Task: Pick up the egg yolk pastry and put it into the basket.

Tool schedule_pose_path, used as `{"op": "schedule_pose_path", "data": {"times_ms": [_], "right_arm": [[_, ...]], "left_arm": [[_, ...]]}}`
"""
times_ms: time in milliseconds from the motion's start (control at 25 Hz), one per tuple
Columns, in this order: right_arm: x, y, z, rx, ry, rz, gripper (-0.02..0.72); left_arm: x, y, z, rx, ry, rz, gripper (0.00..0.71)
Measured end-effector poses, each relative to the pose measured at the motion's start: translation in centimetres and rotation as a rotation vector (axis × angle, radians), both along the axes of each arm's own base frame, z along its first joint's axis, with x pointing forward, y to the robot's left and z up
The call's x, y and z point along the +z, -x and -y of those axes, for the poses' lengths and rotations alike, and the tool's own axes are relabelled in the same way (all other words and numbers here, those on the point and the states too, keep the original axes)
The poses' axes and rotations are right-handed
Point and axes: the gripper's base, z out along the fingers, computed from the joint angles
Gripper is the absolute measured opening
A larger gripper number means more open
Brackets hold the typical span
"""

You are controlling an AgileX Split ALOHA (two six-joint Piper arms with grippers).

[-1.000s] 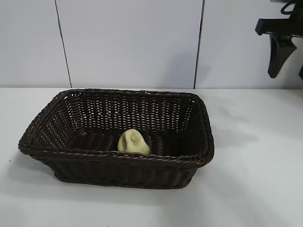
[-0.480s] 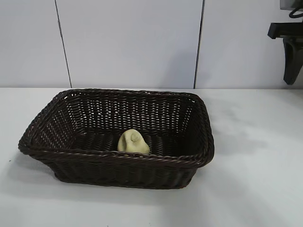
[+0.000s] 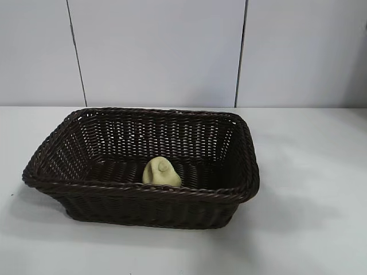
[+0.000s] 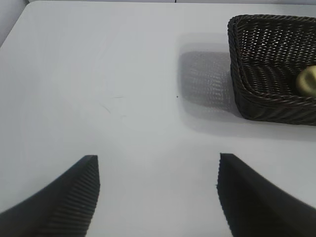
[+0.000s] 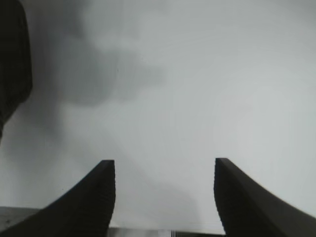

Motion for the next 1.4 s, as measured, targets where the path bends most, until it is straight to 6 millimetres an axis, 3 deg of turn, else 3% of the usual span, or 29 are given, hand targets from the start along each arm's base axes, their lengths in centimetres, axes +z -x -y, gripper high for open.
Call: {"op": "schedule_pose_path", "data": {"times_ms": [280, 600, 880, 1400], "right_arm": [[-3.7, 8.4, 0.2, 0.015, 0.002, -0.065, 0.431], [-6.4, 13.5, 0.3, 0.008, 0.001, 0.097, 0.431], [-4.7, 15.8, 0.4, 0.007, -0.003, 0.310, 0.431], [-2.5, 22.2, 0.5, 0.007, -0.012, 0.759, 0.431]], "left_arm": [[0.0, 0.0, 0.0, 0.000, 0.000, 0.000, 0.497], [0.0, 0.0, 0.0, 0.000, 0.000, 0.000, 0.497], [0.0, 0.0, 0.0, 0.000, 0.000, 0.000, 0.497], [0.0, 0.0, 0.0, 0.000, 0.000, 0.000, 0.497]]}}
